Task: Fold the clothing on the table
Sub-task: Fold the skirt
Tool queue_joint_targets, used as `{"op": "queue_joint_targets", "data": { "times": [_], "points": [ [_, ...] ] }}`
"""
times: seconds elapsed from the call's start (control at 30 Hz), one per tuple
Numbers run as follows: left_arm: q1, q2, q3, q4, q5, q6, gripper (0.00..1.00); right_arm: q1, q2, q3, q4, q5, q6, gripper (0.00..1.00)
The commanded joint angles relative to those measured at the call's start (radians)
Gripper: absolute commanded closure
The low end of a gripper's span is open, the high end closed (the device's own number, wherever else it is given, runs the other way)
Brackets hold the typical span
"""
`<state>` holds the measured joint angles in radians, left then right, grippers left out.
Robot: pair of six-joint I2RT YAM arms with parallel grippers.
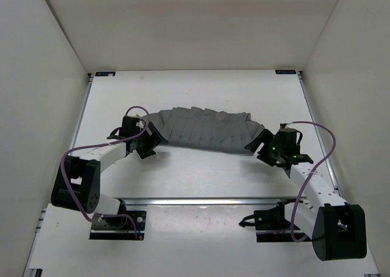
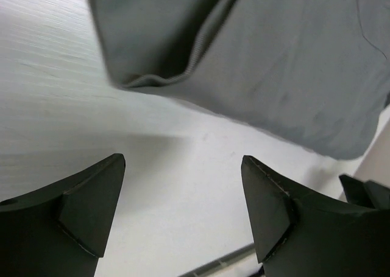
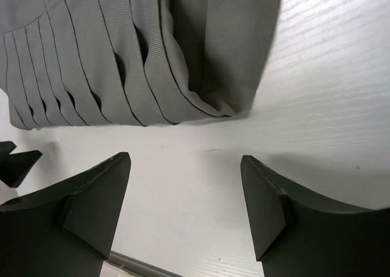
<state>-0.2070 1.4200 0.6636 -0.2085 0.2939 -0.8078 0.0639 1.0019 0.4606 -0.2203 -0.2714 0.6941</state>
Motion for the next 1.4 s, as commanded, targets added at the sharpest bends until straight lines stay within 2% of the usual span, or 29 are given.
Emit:
{"op": "queue_joint_targets", "data": {
  "times": [0.0,0.1,0.23,0.43,0.63,0.67,0.7,0.73,0.77,0.8,0.83,0.87,0.9,1.07,1.17,1.27,1.37],
  "points": [
    [-0.014,-0.032,-0.021,0.073,-0.110,-0.036,0.13,0.007,0.009,-0.020,0.125,-0.032,0.097,0.30],
    [-0.009,-0.052,-0.070,0.135,-0.163,-0.103,0.13,0.020,0.036,-0.053,0.205,-0.052,0.133,0.30],
    [-0.009,-0.020,-0.053,0.170,-0.194,-0.140,0.16,0.040,0.078,-0.097,0.285,-0.035,0.182,0.30],
    [-0.006,0.063,-0.056,0.274,-0.174,-0.208,0.22,0.080,0.121,-0.148,0.396,0.020,0.295,0.32],
    [-0.032,0.123,-0.038,0.310,-0.184,-0.212,0.36,0.053,0.178,-0.169,0.491,0.037,0.334,0.34],
    [-0.035,0.125,-0.041,0.329,-0.191,-0.220,0.39,0.041,0.196,-0.171,0.502,0.049,0.334,0.37],
    [-0.035,0.131,-0.053,0.343,-0.200,-0.229,0.53,0.045,0.214,-0.163,0.515,0.063,0.331,0.44],
    [-0.037,0.128,-0.056,0.353,-0.203,-0.231,0.67,0.030,0.227,-0.152,0.527,0.069,0.323,0.55],
    [-0.035,0.131,-0.055,0.353,-0.202,-0.234,0.74,0.018,0.250,-0.148,0.536,0.066,0.320,0.61],
    [-0.041,0.126,-0.064,0.353,-0.213,-0.234,0.83,0.007,0.251,-0.143,0.555,0.052,0.314,0.72],
    [-0.040,0.122,-0.074,0.354,-0.219,-0.232,0.88,-0.001,0.263,-0.137,0.562,0.046,0.308,0.90],
    [-0.048,0.120,-0.076,0.353,-0.219,-0.235,0.92,-0.003,0.267,-0.131,0.556,0.047,0.302,0.97],
    [-0.057,0.103,-0.079,0.345,-0.214,-0.229,0.99,-0.016,0.265,-0.126,0.550,0.050,0.286,1.00],
    [-0.170,0.076,-0.067,0.311,-0.248,-0.249,1.00,-0.116,0.157,-0.103,0.436,0.023,0.152,1.00],
    [-0.258,0.085,-0.108,0.382,-0.245,-0.322,1.00,-0.174,0.087,-0.038,0.305,0.024,0.033,1.00],
    [-0.333,0.115,-0.098,0.414,-0.236,-0.366,1.00,-0.174,0.058,0.077,0.176,0.034,-0.115,1.00],
    [-0.380,0.134,-0.087,0.417,-0.256,-0.379,1.00,-0.122,0.115,0.228,0.081,-0.007,-0.255,1.00]
  ]
}}
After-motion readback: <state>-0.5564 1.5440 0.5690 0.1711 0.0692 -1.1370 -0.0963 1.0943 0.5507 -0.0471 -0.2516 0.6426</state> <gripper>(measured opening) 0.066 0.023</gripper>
